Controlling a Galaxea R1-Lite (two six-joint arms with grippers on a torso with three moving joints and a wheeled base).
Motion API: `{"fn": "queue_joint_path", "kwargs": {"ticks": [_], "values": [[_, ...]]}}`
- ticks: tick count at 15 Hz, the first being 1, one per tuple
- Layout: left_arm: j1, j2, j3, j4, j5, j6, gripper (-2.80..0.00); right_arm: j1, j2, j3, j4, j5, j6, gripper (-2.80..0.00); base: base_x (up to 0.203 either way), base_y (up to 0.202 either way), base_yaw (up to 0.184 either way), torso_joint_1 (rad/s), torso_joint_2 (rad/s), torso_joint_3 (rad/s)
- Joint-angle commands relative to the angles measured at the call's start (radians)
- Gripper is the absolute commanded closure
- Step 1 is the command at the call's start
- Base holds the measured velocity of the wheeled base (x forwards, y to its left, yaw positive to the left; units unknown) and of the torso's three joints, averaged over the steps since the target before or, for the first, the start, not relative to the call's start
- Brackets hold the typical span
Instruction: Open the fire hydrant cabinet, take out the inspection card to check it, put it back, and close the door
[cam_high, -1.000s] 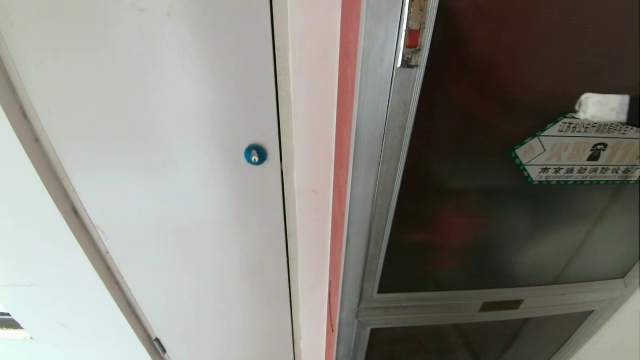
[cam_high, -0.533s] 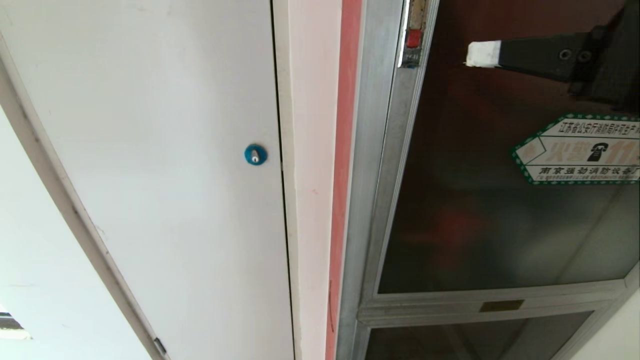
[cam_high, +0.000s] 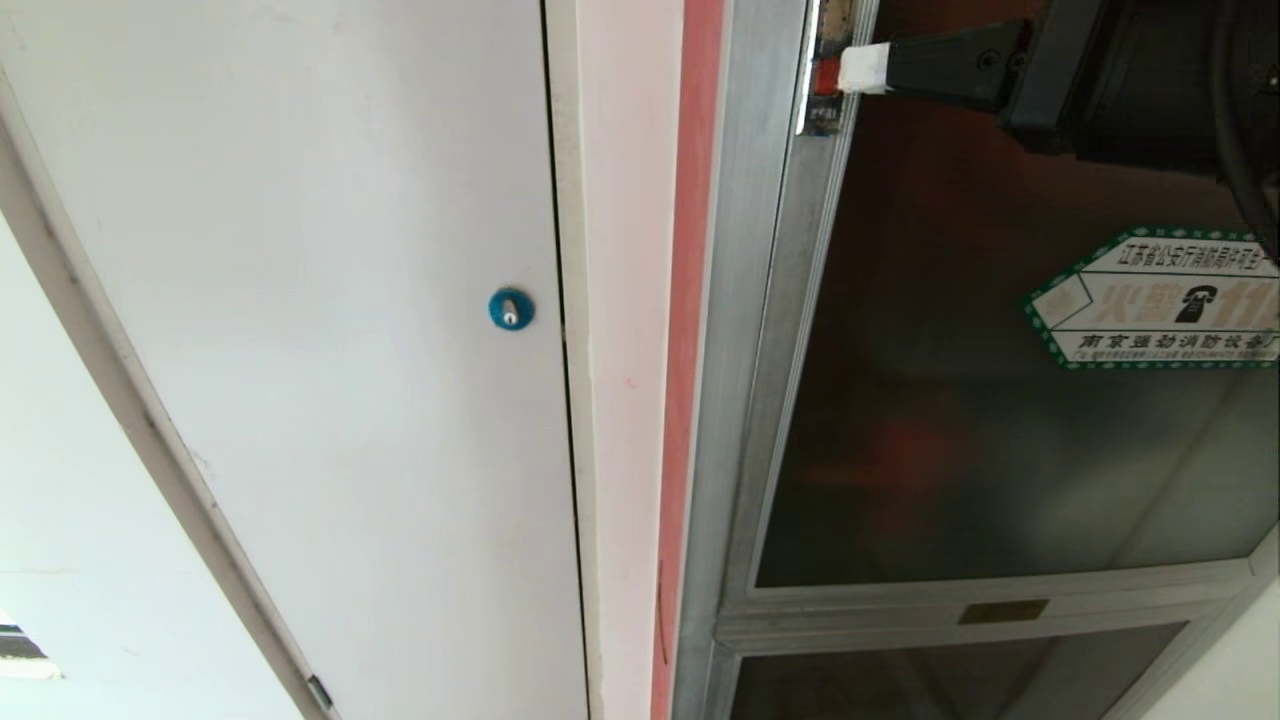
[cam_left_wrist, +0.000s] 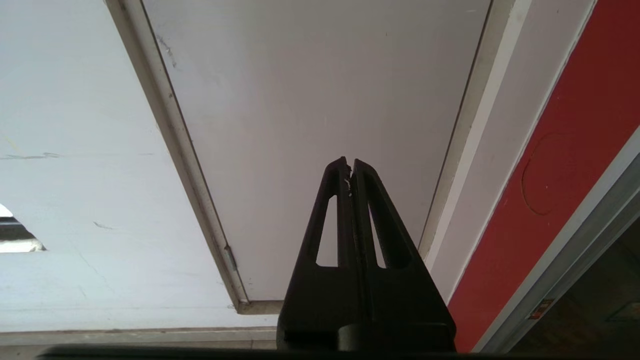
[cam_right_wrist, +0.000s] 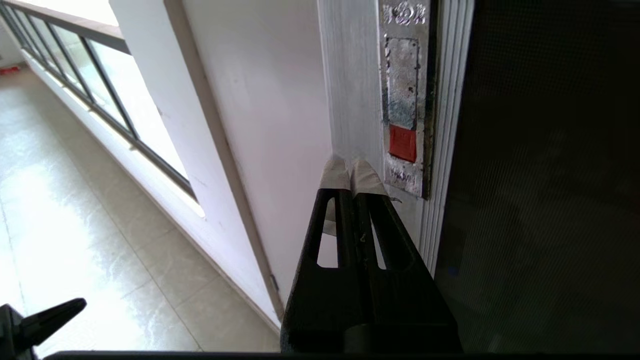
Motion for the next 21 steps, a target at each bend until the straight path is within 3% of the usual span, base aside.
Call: {"fn": "queue_joint_path", "kwargs": {"ticks": [1, 21], "values": [[0.000, -0.001, 0.000, 0.000, 0.000, 0.000, 0.00, -0.001, 0.039, -0.030, -0.001, -0.015, 0.001, 0.00, 0.000, 0.000, 0.000, 0.000, 0.00, 0.000], [0.000, -0.001, 0.000, 0.000, -0.001, 0.000, 0.00, -0.030, 0.080, -0.038, -0.011, -0.071, 0.000, 0.00, 0.000, 0.000, 0.000, 0.000, 0.00, 0.000]]}}
